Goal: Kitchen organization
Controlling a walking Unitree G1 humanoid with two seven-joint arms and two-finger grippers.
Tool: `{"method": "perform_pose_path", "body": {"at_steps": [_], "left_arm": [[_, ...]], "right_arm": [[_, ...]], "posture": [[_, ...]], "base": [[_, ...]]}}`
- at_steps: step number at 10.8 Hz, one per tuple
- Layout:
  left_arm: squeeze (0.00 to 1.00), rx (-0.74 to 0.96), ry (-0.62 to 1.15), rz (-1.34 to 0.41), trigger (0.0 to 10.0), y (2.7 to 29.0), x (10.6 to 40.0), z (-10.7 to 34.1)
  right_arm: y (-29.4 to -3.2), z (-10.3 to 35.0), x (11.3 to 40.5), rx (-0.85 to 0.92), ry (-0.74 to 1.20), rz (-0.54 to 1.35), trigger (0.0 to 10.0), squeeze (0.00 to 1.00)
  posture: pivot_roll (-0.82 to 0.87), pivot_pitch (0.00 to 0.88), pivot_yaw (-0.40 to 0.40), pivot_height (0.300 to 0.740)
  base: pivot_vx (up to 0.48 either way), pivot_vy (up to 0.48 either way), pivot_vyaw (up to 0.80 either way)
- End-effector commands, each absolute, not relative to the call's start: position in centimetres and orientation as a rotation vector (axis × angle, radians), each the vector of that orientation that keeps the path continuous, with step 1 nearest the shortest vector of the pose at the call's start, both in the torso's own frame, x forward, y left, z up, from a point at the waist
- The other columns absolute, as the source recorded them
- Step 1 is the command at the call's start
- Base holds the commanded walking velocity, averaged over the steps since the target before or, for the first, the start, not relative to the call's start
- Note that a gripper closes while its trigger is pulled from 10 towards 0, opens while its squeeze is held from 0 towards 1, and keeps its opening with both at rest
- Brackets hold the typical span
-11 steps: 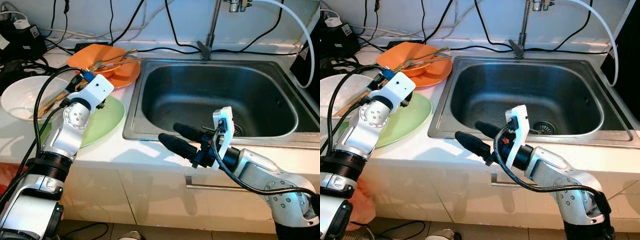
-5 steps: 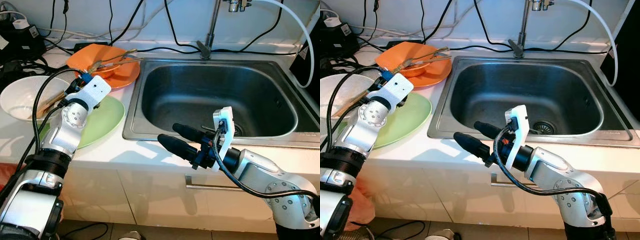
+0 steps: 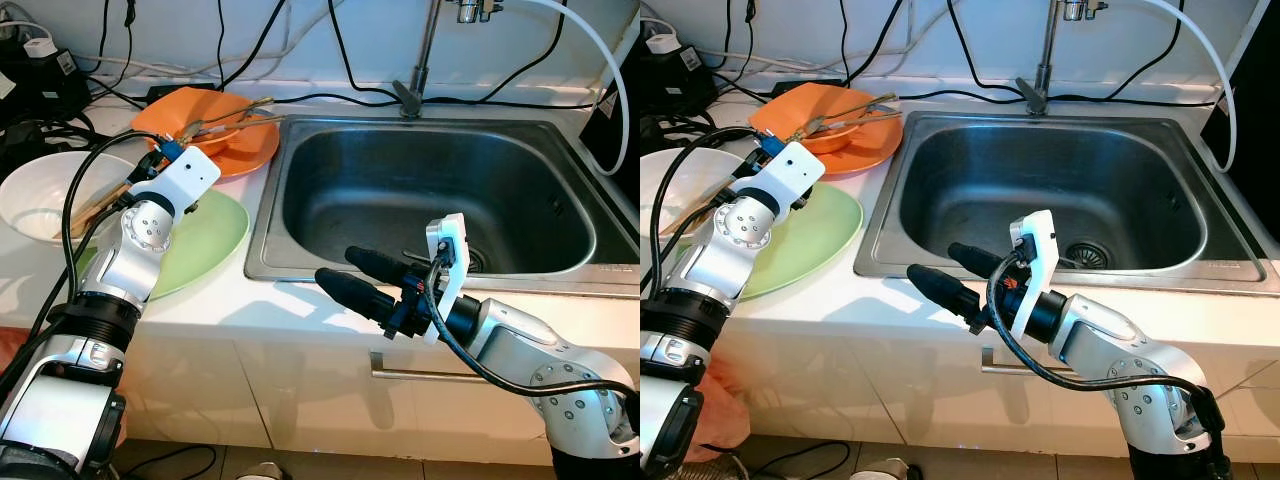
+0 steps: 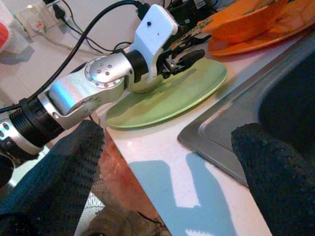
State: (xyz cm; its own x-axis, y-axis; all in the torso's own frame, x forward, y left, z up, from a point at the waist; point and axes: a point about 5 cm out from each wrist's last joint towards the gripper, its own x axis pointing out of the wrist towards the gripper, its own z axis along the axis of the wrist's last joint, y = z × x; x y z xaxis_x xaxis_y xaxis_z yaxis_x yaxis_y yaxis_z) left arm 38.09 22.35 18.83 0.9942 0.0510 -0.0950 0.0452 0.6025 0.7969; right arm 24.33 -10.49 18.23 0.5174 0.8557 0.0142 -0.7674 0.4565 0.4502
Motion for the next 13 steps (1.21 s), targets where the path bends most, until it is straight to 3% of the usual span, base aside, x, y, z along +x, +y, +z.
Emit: {"method": "perform_pose_path", "body": {"at_steps": [1, 6, 7, 8, 11, 12, 13], "left_arm": [[0.00, 0.949, 0.110, 0.008, 10.0, 22.46, 38.23, 19.14], [0.00, 0.948, 0.119, 0.010, 10.0, 22.65, 38.31, 19.08], [0.00, 0.938, 0.134, 0.017, 1.7, 23.34, 38.48, 19.04], [0.00, 0.948, 0.130, 0.023, 10.0, 23.39, 38.48, 19.10], [0.00, 0.947, 0.114, 0.033, 10.0, 23.43, 38.62, 19.33], [0.00, 0.943, 0.108, 0.034, 9.3, 23.42, 38.62, 19.43], [0.00, 0.939, 0.101, 0.032, 0.0, 23.34, 38.63, 19.55]], "right_arm": [[-10.24, 18.41, 23.99, 0.428, 0.230, 1.031, 10.0, 0.00], [-10.23, 18.40, 23.96, 0.429, 0.230, 1.030, 10.0, 0.00], [-10.06, 18.19, 23.95, 0.436, 0.233, 1.027, 10.0, 0.00], [-10.03, 18.16, 23.95, 0.437, 0.234, 1.028, 10.0, 0.00], [-10.01, 18.20, 23.96, 0.438, 0.232, 1.031, 10.0, 0.00], [-10.01, 18.20, 23.96, 0.438, 0.232, 1.031, 10.0, 0.00], [-9.98, 18.19, 23.96, 0.439, 0.233, 1.031, 10.0, 0.00]], "posture": [[0.10, 0.041, 0.045, 0.740], [0.10, 0.041, 0.046, 0.740], [0.10, 0.036, 0.047, 0.740], [0.10, 0.036, 0.047, 0.740], [0.10, 0.036, 0.045, 0.740], [0.10, 0.036, 0.045, 0.740], [0.10, 0.035, 0.047, 0.740]], "base": [[0.000, 0.000, 0.00], [0.000, 0.000, 0.00], [0.000, 0.000, 0.00], [0.000, 0.000, 0.00], [0.000, 0.000, 0.00], [0.000, 0.000, 0.00], [0.000, 0.000, 0.00]]}}
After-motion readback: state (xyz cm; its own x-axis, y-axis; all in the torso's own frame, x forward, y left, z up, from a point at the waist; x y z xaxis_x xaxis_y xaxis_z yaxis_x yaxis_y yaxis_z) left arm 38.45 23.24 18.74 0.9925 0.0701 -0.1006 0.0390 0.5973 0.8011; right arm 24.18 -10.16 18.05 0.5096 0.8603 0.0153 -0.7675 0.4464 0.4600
